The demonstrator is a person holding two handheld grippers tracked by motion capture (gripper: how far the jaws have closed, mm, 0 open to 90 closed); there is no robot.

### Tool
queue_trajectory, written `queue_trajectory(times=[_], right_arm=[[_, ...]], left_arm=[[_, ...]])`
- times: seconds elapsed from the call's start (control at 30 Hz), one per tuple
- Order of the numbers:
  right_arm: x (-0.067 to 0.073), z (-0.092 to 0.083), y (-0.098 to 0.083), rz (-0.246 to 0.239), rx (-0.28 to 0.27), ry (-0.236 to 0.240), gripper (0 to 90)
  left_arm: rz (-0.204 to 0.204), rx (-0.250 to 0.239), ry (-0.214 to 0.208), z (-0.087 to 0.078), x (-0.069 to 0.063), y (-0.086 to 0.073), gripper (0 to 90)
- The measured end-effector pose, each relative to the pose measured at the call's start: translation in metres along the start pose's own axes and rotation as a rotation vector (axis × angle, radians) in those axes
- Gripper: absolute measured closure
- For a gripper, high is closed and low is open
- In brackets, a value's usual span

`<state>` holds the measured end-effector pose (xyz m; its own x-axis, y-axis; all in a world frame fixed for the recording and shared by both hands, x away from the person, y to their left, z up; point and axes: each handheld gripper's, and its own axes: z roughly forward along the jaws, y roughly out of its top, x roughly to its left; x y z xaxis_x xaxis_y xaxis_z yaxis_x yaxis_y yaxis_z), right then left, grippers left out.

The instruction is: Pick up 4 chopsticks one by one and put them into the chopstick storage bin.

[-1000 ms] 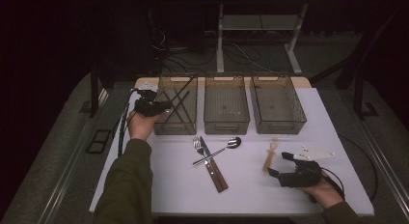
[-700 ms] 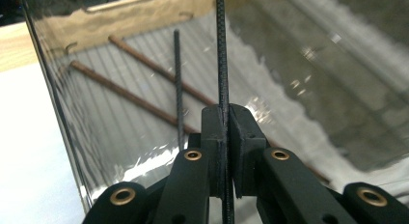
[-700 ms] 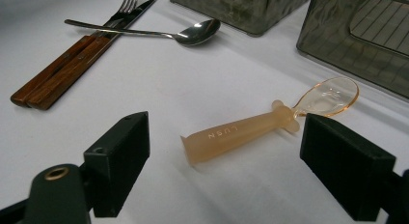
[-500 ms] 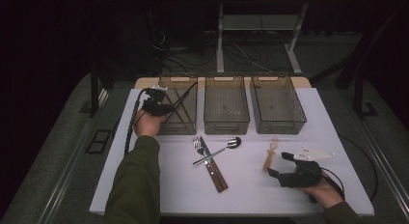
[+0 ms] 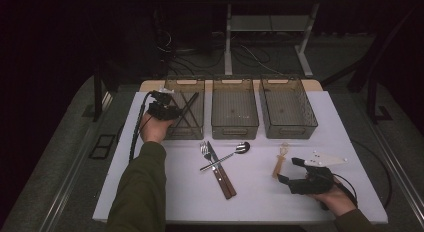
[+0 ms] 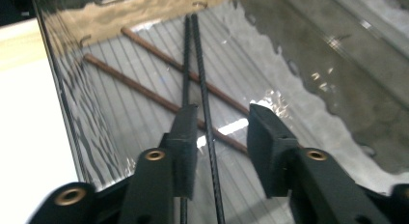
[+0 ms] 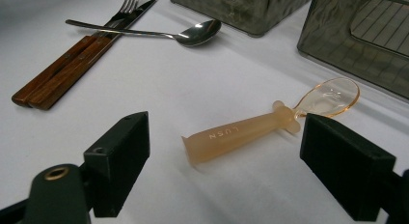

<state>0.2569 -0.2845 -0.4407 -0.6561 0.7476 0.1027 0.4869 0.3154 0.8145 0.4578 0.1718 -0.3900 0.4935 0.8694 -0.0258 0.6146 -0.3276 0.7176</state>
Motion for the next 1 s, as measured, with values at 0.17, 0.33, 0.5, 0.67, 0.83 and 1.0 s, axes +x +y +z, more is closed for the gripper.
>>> queue_trajectory(times=[0.17,0.33,0.5,0.67,0.83,1.0], right_arm=[[0.0,0.001,0.0,-0.001,0.006,0.0,17.4],[-0.001,0.001,-0.001,-0.001,0.006,-0.003,17.4],[-0.001,0.002,-0.001,-0.002,0.008,-0.005,17.4],[-0.001,0.002,-0.001,-0.002,0.01,-0.007,17.4],[-0.001,0.002,-0.001,0.0,0.011,-0.008,17.4],[-0.001,0.002,-0.001,0.001,0.012,-0.01,17.4]], left_arm=[[0.016,-0.036,-0.035,-0.008,-0.003,0.001,51.6],[0.046,-0.065,-0.07,-0.02,-0.006,-0.002,43.3],[0.078,-0.093,-0.118,-0.034,-0.012,-0.006,38.4],[0.103,-0.133,-0.158,-0.05,-0.02,-0.014,34.6],[0.131,-0.156,-0.19,-0.059,-0.029,-0.026,32.4],[0.143,-0.183,-0.226,-0.066,-0.039,-0.04,30.5]])
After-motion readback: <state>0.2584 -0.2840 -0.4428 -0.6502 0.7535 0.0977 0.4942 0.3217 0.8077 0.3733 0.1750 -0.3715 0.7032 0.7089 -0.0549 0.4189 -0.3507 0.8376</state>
